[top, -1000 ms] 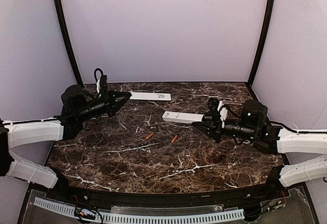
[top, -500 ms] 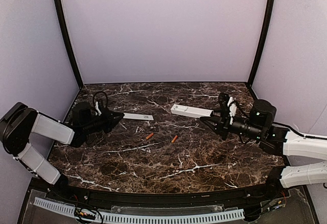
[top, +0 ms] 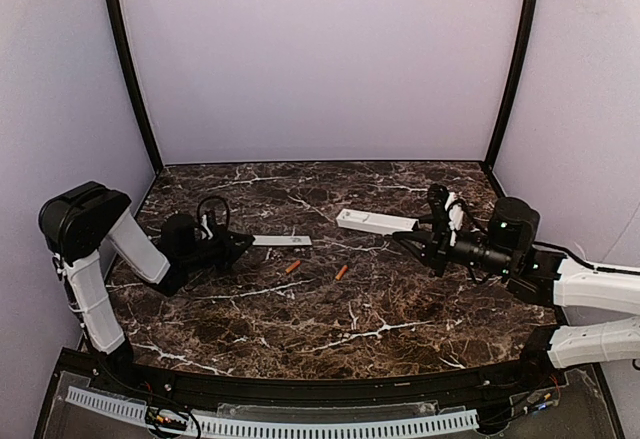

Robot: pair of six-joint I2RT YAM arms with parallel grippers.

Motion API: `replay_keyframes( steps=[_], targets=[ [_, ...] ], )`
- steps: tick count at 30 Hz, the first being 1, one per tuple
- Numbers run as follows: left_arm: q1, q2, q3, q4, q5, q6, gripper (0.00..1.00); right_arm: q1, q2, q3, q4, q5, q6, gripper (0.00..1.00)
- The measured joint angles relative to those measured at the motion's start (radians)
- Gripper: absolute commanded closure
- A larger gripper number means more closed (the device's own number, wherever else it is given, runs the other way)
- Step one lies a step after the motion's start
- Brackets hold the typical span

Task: Load the batteries into the remote control
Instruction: Place the battery cover at the center of the board.

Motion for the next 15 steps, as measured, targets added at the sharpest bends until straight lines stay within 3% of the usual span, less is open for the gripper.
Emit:
replay_keyframes(
  steps=[6,15],
  targets=[
    [-0.032,0.151,0.161,0.046,0.048,-0.026,1.00,-0.011,-0.003,-0.009,-0.004,0.000,0.010,1.00],
    [-0.230,0.200,0.367,0.002,0.124,-0.011,1.00,-0.027,-0.049,-0.011,-0.006,0.000,0.023,1.00]
  ],
)
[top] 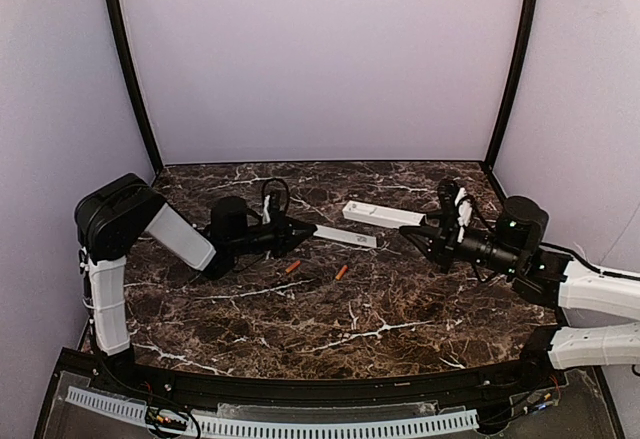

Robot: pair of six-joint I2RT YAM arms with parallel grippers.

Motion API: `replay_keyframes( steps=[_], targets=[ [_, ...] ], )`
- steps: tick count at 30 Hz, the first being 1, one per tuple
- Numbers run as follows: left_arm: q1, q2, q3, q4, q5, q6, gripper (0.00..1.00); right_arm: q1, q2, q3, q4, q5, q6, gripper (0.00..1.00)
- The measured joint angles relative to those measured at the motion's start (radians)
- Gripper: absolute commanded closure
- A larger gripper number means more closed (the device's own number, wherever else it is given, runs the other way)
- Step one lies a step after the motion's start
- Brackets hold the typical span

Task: Load the batteries into the remote control
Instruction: Place the battery cover at the center of the board.

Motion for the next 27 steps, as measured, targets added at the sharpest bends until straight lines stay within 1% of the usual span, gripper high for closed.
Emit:
replay_keyframes(
  steps=[3,8,14,17,19,20,21,22,23,24,27],
  targets=[
    [-0.064,0.014,0.069,-0.038,0.014,0.015,1.00,-0.001,-0.011,0.000,0.000,0.000,0.010,1.00],
    [-0.167,0.089,0.179,-0.086,0.029,0.032,1.00,-0.004,-0.050,-0.001,-0.005,0.010,0.014,1.00],
    [-0.258,0.211,0.296,-0.160,0.031,0.037,1.00,-0.008,-0.110,-0.001,-0.032,0.038,0.014,1.00],
    [-0.288,0.251,0.326,-0.182,0.027,0.035,0.99,-0.011,-0.124,-0.001,-0.050,0.048,0.014,1.00],
    [-0.303,0.260,0.334,-0.198,0.023,0.035,0.93,-0.012,-0.135,-0.004,-0.058,0.054,0.014,1.00],
    [-0.309,0.261,0.338,-0.208,0.022,0.034,0.87,-0.013,-0.139,-0.005,-0.059,0.056,0.014,1.00],
    [-0.314,0.261,0.340,-0.213,0.019,0.034,0.83,-0.013,-0.146,-0.008,-0.059,0.060,0.014,1.00],
    [-0.317,0.261,0.341,-0.217,0.016,0.033,0.76,-0.013,-0.151,-0.011,-0.060,0.061,0.014,1.00],
    [-0.317,0.261,0.341,-0.221,0.014,0.034,0.73,-0.013,-0.155,-0.013,-0.060,0.063,0.014,1.00],
    [-0.317,0.261,0.340,-0.226,0.011,0.034,0.66,-0.013,-0.157,-0.013,-0.061,0.063,0.014,1.00],
    [-0.317,0.261,0.340,-0.236,0.004,0.029,0.59,-0.014,-0.160,-0.013,-0.063,0.063,0.014,1.00]
  ],
)
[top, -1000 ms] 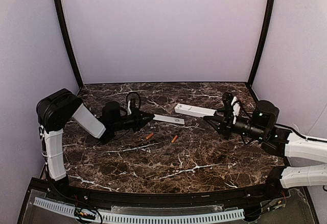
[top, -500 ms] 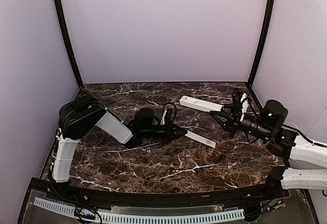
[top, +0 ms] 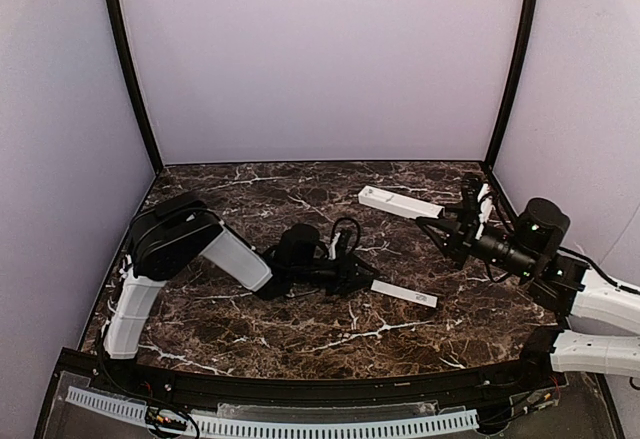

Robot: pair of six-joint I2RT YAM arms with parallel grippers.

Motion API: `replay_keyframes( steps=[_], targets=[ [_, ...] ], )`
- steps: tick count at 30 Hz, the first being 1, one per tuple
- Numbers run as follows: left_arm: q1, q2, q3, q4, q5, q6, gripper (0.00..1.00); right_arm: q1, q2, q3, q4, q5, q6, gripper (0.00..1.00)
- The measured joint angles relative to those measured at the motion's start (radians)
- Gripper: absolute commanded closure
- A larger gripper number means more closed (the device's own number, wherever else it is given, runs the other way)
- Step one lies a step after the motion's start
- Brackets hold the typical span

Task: Load the batteries into the remote control
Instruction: Place the battery cover at the center of the board, then pass from the right arm to the left

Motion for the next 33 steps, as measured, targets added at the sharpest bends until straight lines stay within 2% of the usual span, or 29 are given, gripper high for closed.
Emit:
replay_keyframes(
  steps=[4,7,8,9,12,14,18,21,25,30,33],
  targets=[
    [0.001,-0.012,-0.012,-0.017,-0.013,0.003,0.39,-0.002,-0.008,0.000,-0.014,0.000,0.000,1.00],
    [0.001,-0.060,-0.041,-0.047,-0.022,0.010,0.34,-0.004,-0.020,0.000,-0.033,0.000,0.000,1.00],
    [0.001,-0.079,-0.049,-0.056,-0.026,0.016,0.28,-0.004,-0.025,0.000,-0.040,0.000,0.000,1.00],
    [0.001,-0.105,-0.060,-0.066,-0.028,0.021,0.26,-0.004,-0.029,0.001,-0.048,0.000,0.000,1.00],
    [0.009,-0.207,-0.112,-0.094,-0.043,0.041,0.10,-0.004,-0.039,0.008,-0.072,-0.002,0.000,1.00],
    [0.023,-0.296,-0.175,-0.104,-0.055,0.054,0.03,-0.004,-0.045,0.018,-0.092,-0.010,0.000,1.00],
    [0.099,-0.526,-0.298,-0.203,-0.102,0.130,0.01,-0.004,-0.044,0.047,-0.114,-0.061,-0.002,1.00],
    [0.145,-0.693,-0.299,-0.365,-0.172,0.251,0.01,-0.005,-0.012,0.082,-0.131,-0.129,-0.009,1.00],
    [0.150,-0.898,-0.249,-0.552,-0.210,0.460,0.02,-0.005,0.039,0.117,-0.163,-0.243,-0.021,1.00],
    [0.121,-0.990,-0.137,-0.742,-0.168,0.769,0.02,-0.005,0.105,0.169,-0.201,-0.382,-0.034,1.00],
    [0.066,-0.998,-0.109,-0.850,-0.154,0.920,0.08,-0.004,0.145,0.208,-0.222,-0.455,-0.037,1.00]
  ],
)
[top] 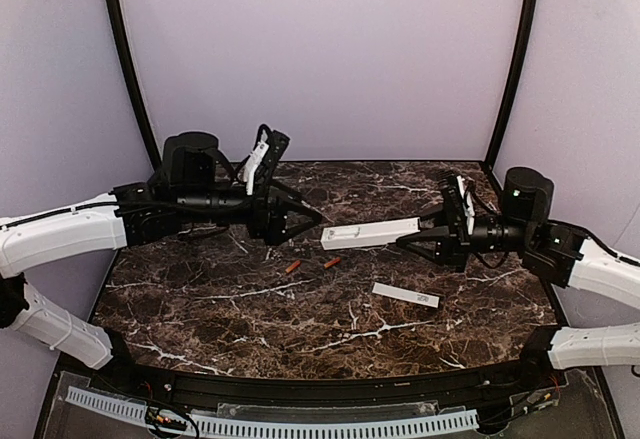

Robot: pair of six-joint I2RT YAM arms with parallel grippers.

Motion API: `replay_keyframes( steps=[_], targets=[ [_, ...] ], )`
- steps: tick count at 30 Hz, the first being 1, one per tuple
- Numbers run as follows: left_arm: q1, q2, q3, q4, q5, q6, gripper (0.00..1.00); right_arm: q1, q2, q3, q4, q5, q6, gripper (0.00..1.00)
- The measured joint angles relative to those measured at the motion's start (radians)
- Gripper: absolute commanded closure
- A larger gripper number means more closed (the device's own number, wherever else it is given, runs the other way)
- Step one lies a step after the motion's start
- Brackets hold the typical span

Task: Load the batteries into the remote control
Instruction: Pass from the right arm to the left

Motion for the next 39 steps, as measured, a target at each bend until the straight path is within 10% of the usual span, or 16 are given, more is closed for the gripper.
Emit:
replay_keyframes(
  steps=[14,33,39],
  targets=[
    [-0.167,0.074,0.090,-0.278,0.013,0.365,0.32,0.007,0.136,0.081,-0.060,-0.177,-0.017,1.00],
    [-0.206,0.142,0.128,-0.307,0.017,0.450,0.72,0.011,0.171,0.084,-0.051,-0.235,-0.016,1.00],
    [-0.206,0.143,0.128,-0.305,0.026,0.441,0.88,0.011,0.171,0.084,-0.047,-0.227,-0.017,0.39]
  ],
)
